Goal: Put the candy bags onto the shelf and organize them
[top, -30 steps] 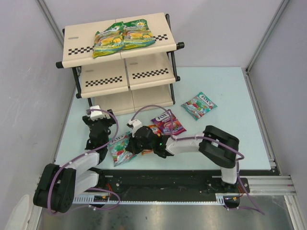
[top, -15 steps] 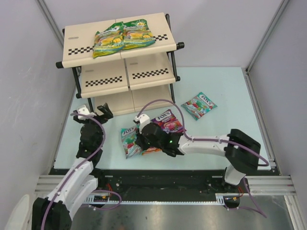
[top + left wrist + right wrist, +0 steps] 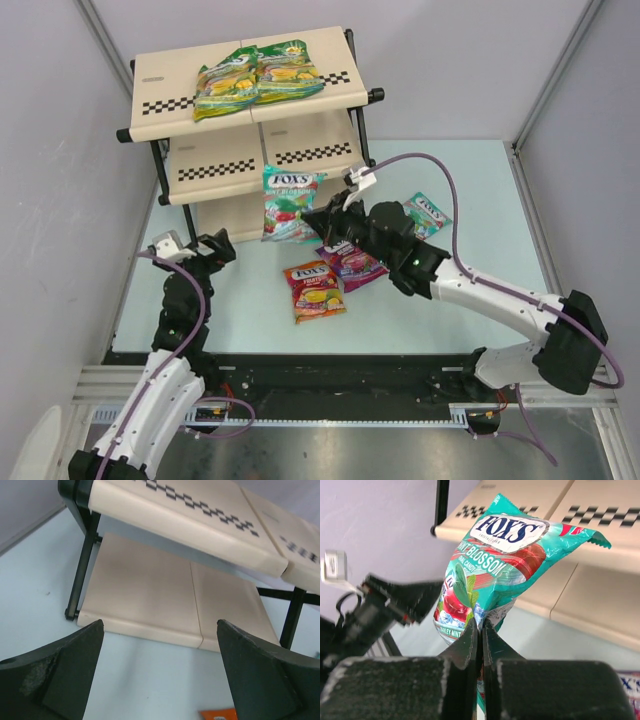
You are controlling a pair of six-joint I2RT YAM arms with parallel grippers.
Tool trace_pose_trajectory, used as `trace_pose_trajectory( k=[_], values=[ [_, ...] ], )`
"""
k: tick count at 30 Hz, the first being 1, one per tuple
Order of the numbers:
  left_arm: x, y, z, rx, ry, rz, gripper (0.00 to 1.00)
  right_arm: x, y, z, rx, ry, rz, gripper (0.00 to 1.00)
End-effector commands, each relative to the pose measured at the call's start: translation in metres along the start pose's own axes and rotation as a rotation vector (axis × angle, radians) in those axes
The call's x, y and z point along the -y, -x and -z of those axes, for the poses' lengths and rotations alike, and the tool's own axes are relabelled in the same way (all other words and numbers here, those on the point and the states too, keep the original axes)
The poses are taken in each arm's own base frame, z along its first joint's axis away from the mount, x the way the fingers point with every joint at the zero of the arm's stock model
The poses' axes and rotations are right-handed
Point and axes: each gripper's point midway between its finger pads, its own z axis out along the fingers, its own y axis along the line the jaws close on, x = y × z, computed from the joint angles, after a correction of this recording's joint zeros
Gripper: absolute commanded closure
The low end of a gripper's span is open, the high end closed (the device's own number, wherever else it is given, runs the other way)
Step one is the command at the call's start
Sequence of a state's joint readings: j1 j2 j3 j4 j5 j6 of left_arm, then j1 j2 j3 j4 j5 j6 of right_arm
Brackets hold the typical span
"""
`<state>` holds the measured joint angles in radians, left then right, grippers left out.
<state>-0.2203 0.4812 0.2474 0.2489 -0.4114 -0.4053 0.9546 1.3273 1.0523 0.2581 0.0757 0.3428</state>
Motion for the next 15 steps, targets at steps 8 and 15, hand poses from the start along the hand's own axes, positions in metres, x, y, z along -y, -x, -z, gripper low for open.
trace_pose_trajectory(
  k=[8, 15],
  values=[
    [0.01, -0.009, 0.003, -0.031, -0.066, 0.033, 0.0, -0.015, 0.062, -0.08, 0.176, 0.197, 0.0, 1.0],
    [0.013, -0.011, 0.004, -0.031, -0.086, 0.041, 0.0, -0.025, 0.07, -0.119, 0.212, 0.269, -0.011, 1.0]
  ],
)
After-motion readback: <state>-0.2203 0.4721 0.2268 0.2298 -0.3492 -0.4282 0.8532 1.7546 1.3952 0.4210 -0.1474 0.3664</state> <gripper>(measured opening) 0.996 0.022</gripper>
